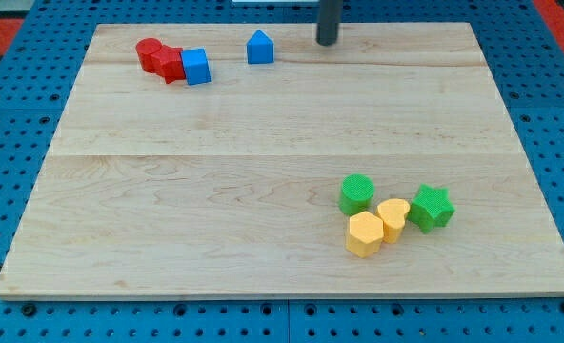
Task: Move the blue triangle right to the blue cube
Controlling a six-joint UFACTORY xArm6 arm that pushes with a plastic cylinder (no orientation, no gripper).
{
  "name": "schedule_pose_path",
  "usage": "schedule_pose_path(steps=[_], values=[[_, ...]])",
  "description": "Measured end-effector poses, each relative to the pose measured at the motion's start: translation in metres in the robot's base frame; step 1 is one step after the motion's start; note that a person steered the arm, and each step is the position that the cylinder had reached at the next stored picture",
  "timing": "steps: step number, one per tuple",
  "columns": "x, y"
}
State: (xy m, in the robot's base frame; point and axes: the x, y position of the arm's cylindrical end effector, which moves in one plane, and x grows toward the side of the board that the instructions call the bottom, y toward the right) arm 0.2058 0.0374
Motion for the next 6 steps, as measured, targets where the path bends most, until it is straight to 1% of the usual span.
schedule_pose_path(steps=[2, 3, 4, 5, 6], values=[[0.052, -0.012], [0.033, -0.054], [0.011, -0.055], [0.026, -0.087], [0.033, -0.108]])
